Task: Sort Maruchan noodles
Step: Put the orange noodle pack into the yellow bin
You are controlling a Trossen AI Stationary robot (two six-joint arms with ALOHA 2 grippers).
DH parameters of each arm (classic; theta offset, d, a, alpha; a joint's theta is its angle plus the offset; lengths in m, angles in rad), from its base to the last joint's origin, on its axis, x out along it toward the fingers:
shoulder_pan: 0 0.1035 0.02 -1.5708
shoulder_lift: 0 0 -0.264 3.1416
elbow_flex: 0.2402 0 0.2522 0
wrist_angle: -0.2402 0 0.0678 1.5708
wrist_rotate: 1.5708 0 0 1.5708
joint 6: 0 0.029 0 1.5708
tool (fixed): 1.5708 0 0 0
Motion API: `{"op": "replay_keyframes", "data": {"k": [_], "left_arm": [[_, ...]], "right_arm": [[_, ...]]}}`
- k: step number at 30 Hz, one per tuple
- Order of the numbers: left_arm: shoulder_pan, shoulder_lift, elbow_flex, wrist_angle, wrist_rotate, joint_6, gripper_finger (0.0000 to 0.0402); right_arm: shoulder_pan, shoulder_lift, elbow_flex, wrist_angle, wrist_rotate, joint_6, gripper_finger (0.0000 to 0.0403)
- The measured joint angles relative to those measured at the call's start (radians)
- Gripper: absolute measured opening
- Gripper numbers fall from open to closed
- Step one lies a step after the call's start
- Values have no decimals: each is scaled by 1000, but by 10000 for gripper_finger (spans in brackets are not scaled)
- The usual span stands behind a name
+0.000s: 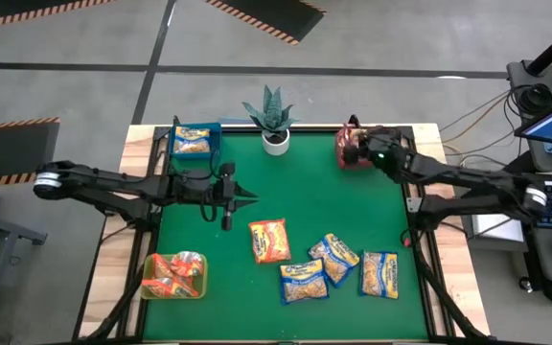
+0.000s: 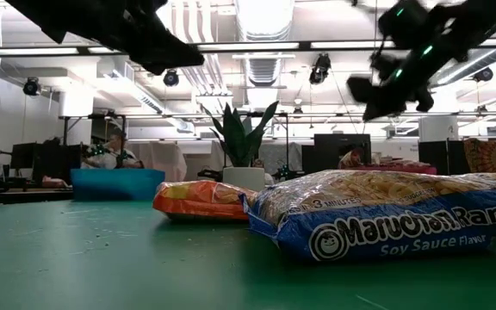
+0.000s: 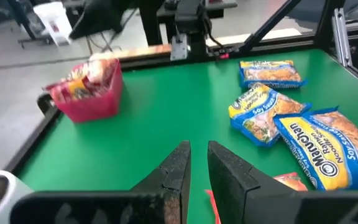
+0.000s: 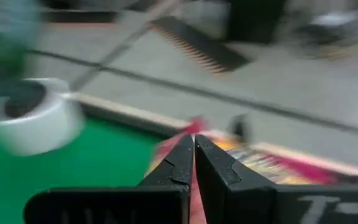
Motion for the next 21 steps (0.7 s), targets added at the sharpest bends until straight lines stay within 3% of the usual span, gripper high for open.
{"op": "replay_keyframes", "data": {"k": [5,8,13,21], "left_arm": [[0,89,0,3,0,-89,38],[-1,165,0,0,13,-167,38],[-2,287,19,-4,129,-236,38],[-4,402,115,-106,252,-258,49]], "right_arm": [[102,-118,-46,-56,-353,104,9],[181,-140,-86,-50,-491,116,9],[313,-108,-153,17,-476,115,9],[384,3,-279,430,-474,105,9]]}}
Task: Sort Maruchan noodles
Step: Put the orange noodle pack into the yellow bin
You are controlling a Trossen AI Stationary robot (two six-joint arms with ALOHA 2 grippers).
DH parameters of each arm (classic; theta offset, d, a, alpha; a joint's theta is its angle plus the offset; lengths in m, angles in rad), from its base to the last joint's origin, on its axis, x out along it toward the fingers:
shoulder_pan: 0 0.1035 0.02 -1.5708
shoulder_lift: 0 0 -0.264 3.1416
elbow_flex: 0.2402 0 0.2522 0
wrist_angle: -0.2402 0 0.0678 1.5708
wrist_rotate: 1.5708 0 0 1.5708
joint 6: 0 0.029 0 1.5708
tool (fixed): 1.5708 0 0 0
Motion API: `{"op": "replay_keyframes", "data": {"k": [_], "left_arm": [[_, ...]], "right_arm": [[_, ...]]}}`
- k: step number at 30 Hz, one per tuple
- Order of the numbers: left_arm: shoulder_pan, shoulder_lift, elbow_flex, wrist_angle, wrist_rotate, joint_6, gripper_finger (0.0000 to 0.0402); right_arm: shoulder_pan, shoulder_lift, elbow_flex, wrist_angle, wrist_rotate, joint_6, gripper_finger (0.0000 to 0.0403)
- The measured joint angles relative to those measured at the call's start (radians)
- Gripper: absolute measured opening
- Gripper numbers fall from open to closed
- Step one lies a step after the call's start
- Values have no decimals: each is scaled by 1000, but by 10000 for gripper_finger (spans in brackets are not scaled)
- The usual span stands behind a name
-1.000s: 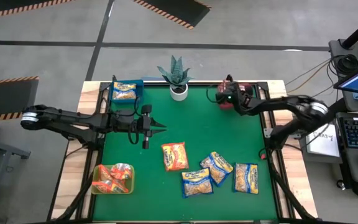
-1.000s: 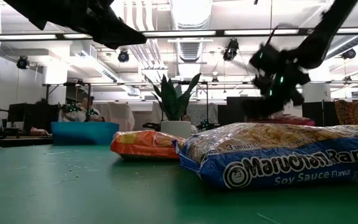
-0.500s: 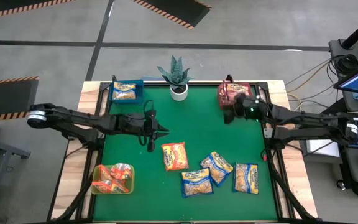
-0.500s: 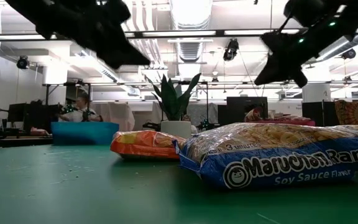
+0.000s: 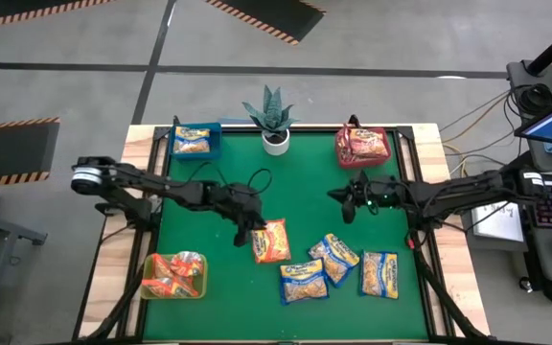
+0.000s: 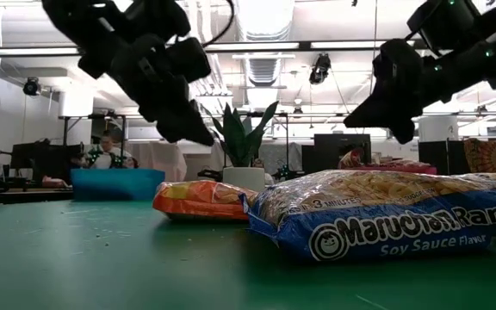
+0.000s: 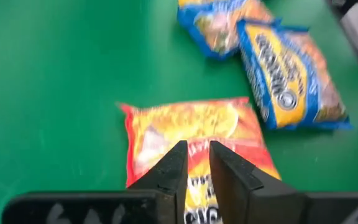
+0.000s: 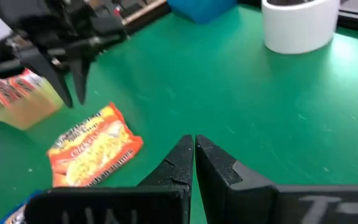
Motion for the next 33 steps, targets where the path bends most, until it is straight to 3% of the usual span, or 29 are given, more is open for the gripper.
{"op": "replay_keyframes", "data": {"k": [6,11,16,27,33], "left_arm": [[0,13,73,-202,1,16,104],[0,10,62,-217,-9,50,164],[0,10,23,-210,-105,51,206],[0,16,-68,-60,-111,15,215],[0,46,-121,72,-63,-30,215]], "right_arm": [[0,57,-31,104,-1,1,9],[0,96,-10,105,-4,2,9],[0,140,8,105,-9,4,9],[0,246,36,160,-25,10,9],[0,277,56,181,-35,10,9]]}}
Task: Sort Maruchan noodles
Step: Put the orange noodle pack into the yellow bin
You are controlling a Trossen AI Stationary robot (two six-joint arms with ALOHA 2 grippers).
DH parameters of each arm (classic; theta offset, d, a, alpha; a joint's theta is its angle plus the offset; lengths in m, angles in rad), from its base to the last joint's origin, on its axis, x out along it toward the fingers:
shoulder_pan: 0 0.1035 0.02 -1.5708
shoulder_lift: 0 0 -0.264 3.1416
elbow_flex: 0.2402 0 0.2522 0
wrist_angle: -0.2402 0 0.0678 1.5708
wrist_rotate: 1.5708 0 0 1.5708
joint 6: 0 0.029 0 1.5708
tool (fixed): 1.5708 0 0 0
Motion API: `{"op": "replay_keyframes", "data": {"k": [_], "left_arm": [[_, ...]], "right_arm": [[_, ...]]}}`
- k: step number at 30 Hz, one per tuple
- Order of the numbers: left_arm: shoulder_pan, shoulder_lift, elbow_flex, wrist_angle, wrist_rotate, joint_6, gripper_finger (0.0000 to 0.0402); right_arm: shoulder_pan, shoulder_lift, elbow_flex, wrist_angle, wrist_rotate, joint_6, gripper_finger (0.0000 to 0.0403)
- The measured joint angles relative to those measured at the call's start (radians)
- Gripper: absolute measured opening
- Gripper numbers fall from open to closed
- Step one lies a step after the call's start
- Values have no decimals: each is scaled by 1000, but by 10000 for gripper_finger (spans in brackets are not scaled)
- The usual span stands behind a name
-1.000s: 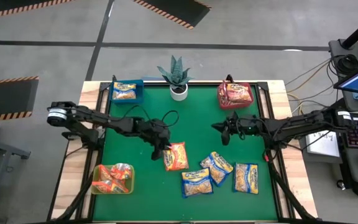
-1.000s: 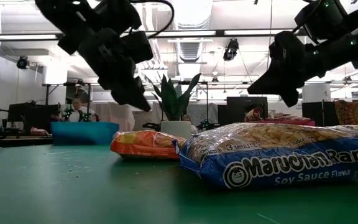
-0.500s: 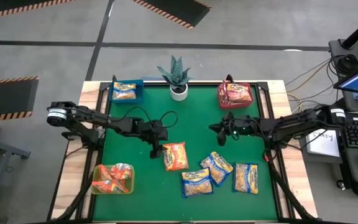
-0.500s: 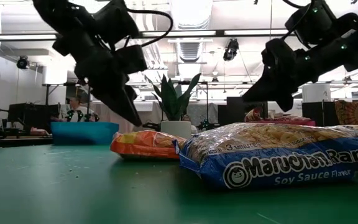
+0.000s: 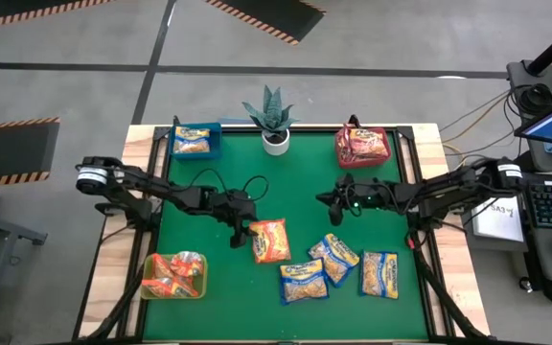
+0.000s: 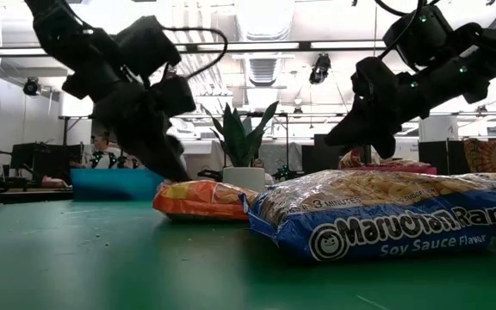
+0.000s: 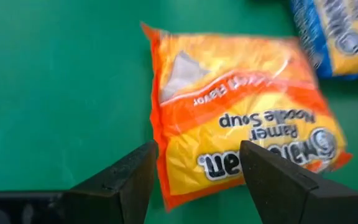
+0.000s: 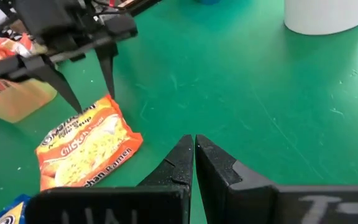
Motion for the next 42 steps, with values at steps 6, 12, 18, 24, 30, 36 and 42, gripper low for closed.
{"op": "replay_keyframes", "data": {"k": [6,12,18,24,30,36,42], "left_arm": [[0,84,-4,86,1,-22,214],[-1,143,10,125,9,-13,173],[-2,125,10,111,1,14,88],[-2,100,9,94,-11,39,12],[-2,66,9,-1,-119,35,27],[-5,-16,4,-56,-199,95,13],[-18,-119,5,-46,-206,193,4]], "right_arm": [[0,10,29,-3,-26,-10,9],[2,10,46,-2,-52,-6,9],[5,10,46,-4,-81,64,9],[12,8,67,-12,-196,128,9],[59,8,141,-120,-280,141,9],[107,8,274,-403,-250,141,9],[116,10,346,-459,-198,114,31]]}}
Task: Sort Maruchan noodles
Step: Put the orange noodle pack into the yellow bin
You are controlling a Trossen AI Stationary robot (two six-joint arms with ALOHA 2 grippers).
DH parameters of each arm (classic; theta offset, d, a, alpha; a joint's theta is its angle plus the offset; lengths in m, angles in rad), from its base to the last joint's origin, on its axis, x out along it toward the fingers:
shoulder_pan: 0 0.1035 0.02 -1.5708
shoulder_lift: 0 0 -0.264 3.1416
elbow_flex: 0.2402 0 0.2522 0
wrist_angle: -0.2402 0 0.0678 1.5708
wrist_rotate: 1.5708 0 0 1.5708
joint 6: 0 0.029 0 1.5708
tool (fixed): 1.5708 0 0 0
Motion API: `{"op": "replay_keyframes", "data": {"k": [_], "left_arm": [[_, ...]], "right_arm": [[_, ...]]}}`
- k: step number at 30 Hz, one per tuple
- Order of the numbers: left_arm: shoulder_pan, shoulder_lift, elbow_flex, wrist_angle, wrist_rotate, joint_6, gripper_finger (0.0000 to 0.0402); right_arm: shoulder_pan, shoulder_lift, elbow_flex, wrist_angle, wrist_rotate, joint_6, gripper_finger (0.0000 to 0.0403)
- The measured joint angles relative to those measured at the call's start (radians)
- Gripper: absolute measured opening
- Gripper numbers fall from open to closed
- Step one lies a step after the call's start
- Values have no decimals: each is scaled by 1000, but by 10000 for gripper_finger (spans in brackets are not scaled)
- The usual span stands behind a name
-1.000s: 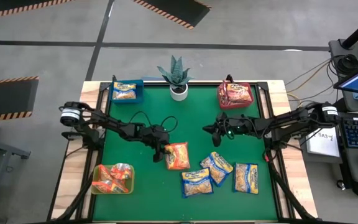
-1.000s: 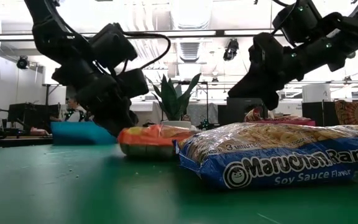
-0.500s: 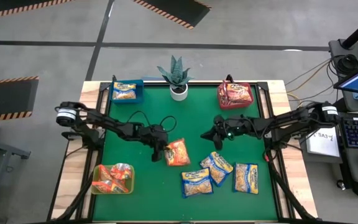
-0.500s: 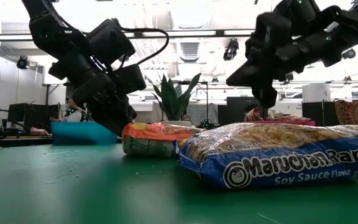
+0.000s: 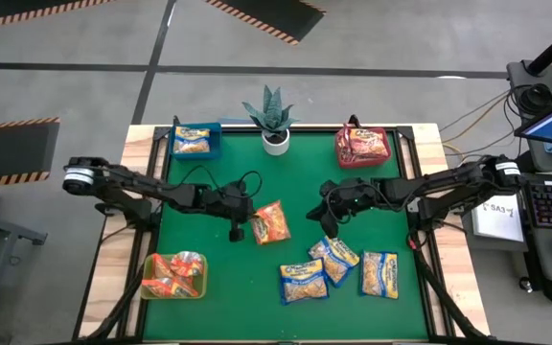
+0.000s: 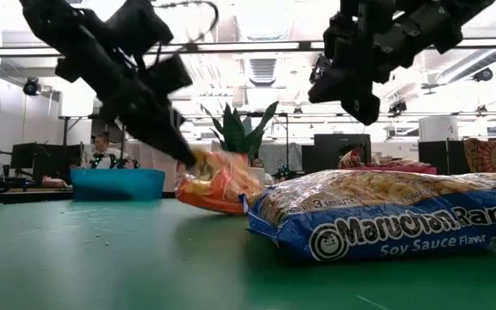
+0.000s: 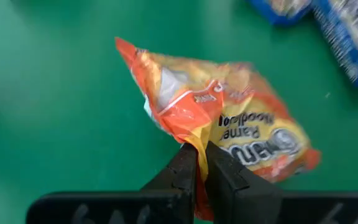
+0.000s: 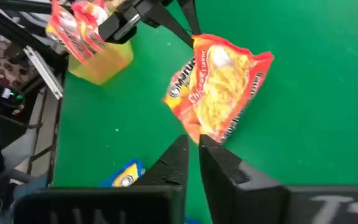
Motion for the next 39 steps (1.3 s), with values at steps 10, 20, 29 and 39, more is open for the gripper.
{"op": "replay_keyframes", "data": {"k": [10,20,29,39], "left_arm": [[-59,-80,1,24,-14,89,1],[-95,-66,6,41,-40,126,0],[-112,-65,33,44,-40,167,0],[-114,-66,42,42,-59,181,0]], "right_arm": [[0,11,9,15,78,-159,190],[-61,241,8,257,-10,-415,283],[-158,487,69,491,-248,-413,287],[-181,645,248,531,-624,-365,263]]}}
